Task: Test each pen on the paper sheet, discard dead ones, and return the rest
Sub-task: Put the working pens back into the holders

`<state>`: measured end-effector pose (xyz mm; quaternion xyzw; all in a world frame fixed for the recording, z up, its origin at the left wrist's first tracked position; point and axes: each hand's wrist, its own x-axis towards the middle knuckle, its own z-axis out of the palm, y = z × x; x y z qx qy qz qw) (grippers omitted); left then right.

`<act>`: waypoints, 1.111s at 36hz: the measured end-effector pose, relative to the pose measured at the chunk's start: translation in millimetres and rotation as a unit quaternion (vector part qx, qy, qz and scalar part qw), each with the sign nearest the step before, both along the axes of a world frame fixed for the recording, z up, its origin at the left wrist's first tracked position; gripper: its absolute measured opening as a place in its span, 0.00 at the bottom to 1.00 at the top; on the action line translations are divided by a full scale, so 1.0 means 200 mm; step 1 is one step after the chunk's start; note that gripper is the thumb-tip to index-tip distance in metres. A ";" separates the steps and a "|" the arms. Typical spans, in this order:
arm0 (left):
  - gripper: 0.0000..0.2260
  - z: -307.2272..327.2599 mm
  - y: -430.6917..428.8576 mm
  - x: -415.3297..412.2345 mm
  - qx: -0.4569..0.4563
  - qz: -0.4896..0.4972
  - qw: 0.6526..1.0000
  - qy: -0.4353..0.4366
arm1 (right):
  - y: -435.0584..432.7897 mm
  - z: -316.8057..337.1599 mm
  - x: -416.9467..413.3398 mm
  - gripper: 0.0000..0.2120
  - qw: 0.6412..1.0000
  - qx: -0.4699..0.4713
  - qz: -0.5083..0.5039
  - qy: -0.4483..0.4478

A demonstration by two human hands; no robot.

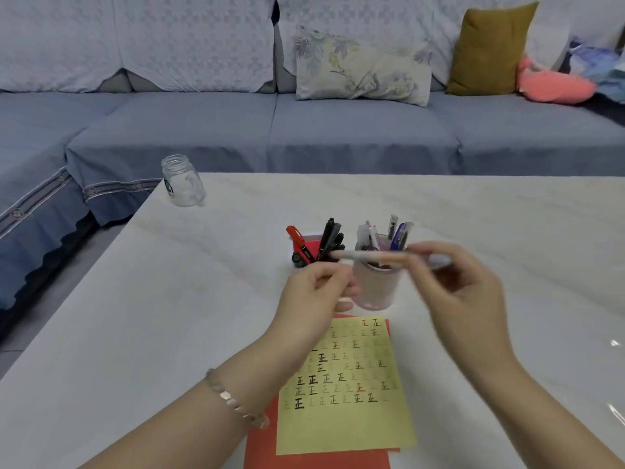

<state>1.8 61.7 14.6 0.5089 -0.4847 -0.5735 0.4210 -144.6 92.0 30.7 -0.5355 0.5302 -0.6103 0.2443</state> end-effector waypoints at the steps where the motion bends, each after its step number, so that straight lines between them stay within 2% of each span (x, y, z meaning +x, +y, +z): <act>1: 0.06 -0.01 -0.02 -0.01 -0.037 0.009 0.998 -0.054 | -0.02 0.02 -0.05 0.10 0.999 -0.023 -0.031 -0.008; 4: 0.14 -0.03 -0.07 -0.04 -0.138 -0.014 0.972 -0.190 | -0.07 0.11 -0.17 0.05 0.993 -0.075 -0.095 0.015; 6: 0.18 -0.03 -0.12 -0.08 -0.159 -0.041 0.961 -0.221 | -0.12 0.14 -0.22 0.07 0.990 -0.069 -0.100 0.066; 8: 0.22 -0.04 -0.15 -0.13 -0.148 -0.068 0.957 -0.239 | -0.18 0.15 -0.23 0.09 0.987 -0.042 -0.081 0.129; 11: 0.26 -0.05 -0.19 -0.21 -0.123 -0.085 0.956 -0.252 | -0.28 0.08 -0.20 0.12 0.969 0.059 -0.026 0.239; 15: 0.27 -0.09 -0.24 -0.27 -0.111 -0.078 0.960 -0.245 | -0.38 -0.10 -0.16 0.14 0.937 0.162 0.000 0.309; 21: 0.14 -0.15 -0.30 -0.31 -0.128 -0.023 0.956 -0.263 | -0.37 -0.16 -0.11 0.14 0.910 0.172 -0.079 0.369; 27: 0.13 -0.17 -0.33 -0.31 -0.138 -0.022 0.948 -0.288 | -0.41 -0.24 -0.11 0.06 0.946 0.145 -0.113 0.266; 29: 0.14 -0.17 -0.34 -0.31 -0.127 -0.027 0.949 -0.289 | -0.40 -0.26 -0.10 0.10 0.946 0.133 -0.115 0.273; 31: 0.15 -0.17 -0.34 -0.31 -0.122 -0.033 0.949 -0.287 | -0.38 -0.28 -0.09 0.09 0.951 0.117 -0.112 0.262; 34: 0.16 -0.17 -0.34 -0.30 -0.118 -0.047 0.948 -0.291 | -0.33 -0.32 -0.08 0.11 0.971 0.082 -0.108 0.198; 36: 0.15 -0.19 -0.34 -0.30 -0.123 -0.050 0.947 -0.292 | -0.30 -0.35 -0.09 0.15 0.979 0.083 -0.088 0.165; 40: 0.13 -0.21 -0.35 -0.30 -0.131 -0.051 0.948 -0.286 | -0.27 -0.38 -0.10 0.18 0.981 0.099 -0.067 0.155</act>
